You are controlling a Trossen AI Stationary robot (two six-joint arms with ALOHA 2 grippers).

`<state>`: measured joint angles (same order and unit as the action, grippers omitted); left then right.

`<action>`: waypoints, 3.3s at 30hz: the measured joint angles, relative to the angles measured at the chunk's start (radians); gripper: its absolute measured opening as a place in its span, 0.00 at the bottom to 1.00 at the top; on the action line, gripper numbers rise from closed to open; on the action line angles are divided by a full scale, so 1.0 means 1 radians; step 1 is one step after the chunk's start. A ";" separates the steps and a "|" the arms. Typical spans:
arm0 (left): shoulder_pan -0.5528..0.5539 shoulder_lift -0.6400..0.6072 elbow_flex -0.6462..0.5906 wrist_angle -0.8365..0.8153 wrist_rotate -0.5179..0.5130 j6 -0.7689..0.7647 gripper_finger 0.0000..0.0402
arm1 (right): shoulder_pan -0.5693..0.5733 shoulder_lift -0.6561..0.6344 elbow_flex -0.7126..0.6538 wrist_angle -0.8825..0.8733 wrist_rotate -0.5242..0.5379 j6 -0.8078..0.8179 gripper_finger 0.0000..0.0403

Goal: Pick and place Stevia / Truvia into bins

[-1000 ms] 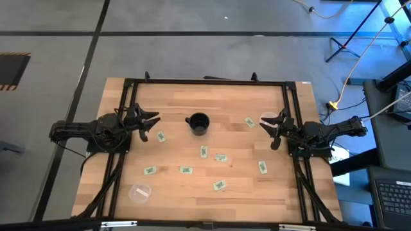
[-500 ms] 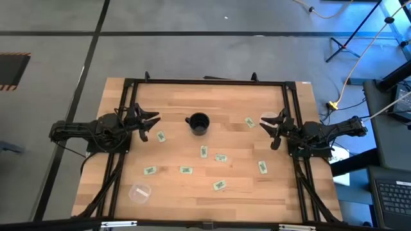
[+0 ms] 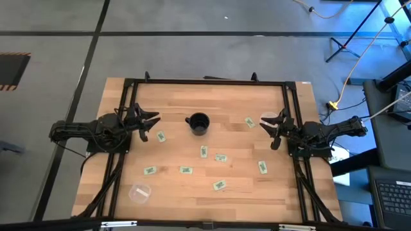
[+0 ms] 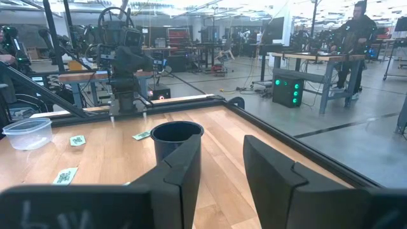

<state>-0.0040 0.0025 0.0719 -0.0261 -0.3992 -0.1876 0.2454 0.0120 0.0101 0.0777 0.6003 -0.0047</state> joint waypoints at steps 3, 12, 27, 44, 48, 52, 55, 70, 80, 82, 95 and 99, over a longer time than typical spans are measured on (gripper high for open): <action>0.000 0.000 0.000 0.000 0.000 0.000 0.32 | 0.000 0.000 0.000 0.006 0.000 0.000 0.30; 0.000 0.000 0.000 0.000 0.000 0.000 0.32 | 0.000 0.000 0.000 0.054 0.000 0.001 0.30; 0.000 0.000 0.000 0.000 0.000 0.000 0.32 | 0.000 0.198 0.258 0.029 0.089 -0.134 0.30; 0.000 0.000 0.000 0.000 0.000 0.000 0.32 | -0.220 1.005 0.991 -0.922 -0.089 0.453 0.30; 0.000 0.000 0.000 0.000 0.000 0.000 0.32 | -0.314 1.140 1.080 -1.043 -0.168 0.458 0.30; 0.000 0.000 0.000 0.000 0.000 0.000 0.32 | -0.418 1.237 1.098 -1.118 -0.213 0.461 0.30; 0.000 0.000 0.000 0.000 0.000 0.000 0.32 | -0.503 1.292 1.089 -1.116 -0.328 0.395 0.30; 0.000 0.000 0.000 0.000 0.000 0.000 0.32 | -0.720 1.489 1.064 -0.976 -0.498 0.183 0.30; 0.000 0.000 0.000 0.000 -0.001 0.000 0.32 | -0.756 1.554 1.064 -0.956 -0.498 0.130 0.30; 0.000 0.000 0.000 0.000 -0.002 0.000 0.32 | -0.756 1.553 1.064 -0.956 -0.497 0.130 0.30; 0.000 0.000 0.000 0.000 -0.014 0.000 0.32 | -0.756 1.553 1.064 -0.950 -0.497 0.183 0.30; 0.000 0.000 0.000 0.000 -0.019 0.000 0.32 | -0.756 1.553 1.064 -0.950 -0.497 0.184 0.30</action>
<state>-0.0038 0.0023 0.0721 -0.0261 -0.4183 -0.1879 -0.5102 1.5648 1.0740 -0.8724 0.1032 0.1797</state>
